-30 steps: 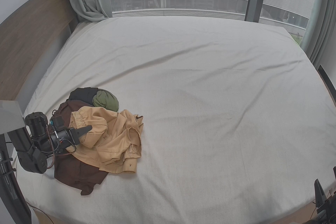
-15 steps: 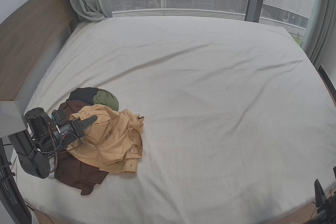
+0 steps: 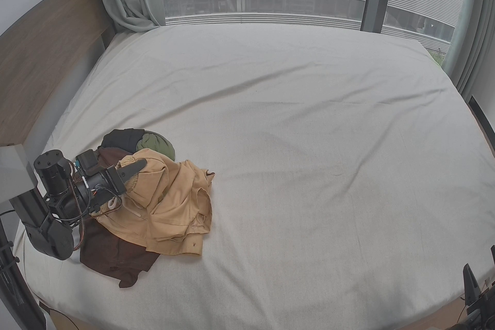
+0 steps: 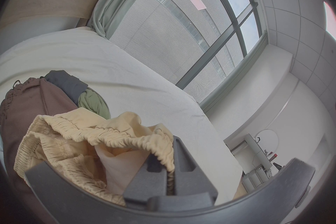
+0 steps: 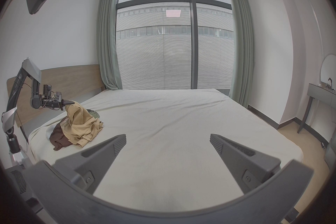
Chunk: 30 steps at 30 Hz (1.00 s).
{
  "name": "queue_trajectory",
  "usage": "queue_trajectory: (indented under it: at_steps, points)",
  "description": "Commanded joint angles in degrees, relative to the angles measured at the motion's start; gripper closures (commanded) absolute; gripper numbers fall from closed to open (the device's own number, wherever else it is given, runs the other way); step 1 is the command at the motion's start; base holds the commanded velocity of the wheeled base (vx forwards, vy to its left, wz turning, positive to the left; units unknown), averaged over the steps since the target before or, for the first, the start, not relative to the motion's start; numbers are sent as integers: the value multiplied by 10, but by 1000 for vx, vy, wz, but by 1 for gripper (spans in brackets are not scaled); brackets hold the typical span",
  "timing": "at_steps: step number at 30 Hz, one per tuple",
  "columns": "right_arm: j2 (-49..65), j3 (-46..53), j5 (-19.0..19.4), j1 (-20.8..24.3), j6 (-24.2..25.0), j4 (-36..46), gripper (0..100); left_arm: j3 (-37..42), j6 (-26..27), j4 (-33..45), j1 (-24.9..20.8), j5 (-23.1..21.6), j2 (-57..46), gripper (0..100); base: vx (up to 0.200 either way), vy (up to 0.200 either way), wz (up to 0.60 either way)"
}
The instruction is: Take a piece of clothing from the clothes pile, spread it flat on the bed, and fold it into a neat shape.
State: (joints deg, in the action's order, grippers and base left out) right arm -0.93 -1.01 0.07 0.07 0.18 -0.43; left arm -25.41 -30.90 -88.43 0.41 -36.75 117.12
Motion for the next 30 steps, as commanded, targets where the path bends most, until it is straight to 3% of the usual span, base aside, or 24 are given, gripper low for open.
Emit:
queue_trajectory:
  at_steps: [1, 5, 13, 30]
  points:
    - [9, 10, 0, 0, 0, 0, 0, -2, -3, 1, -9, 3, -4, 100, 0, 0, 0]
    - [9, 10, 0, 1, 0, 0, 0, -2, -28, -1, -29, 9, -4, 100, 0, 0, 0]
    - [9, 10, 0, 1, 0, 0, 0, -9, -155, 0, -67, 37, -46, 100, 0, 0, 0]
    - [9, 10, 0, 1, 0, 0, 0, -33, -270, 0, -103, 72, -48, 100, 0, 0, 0]
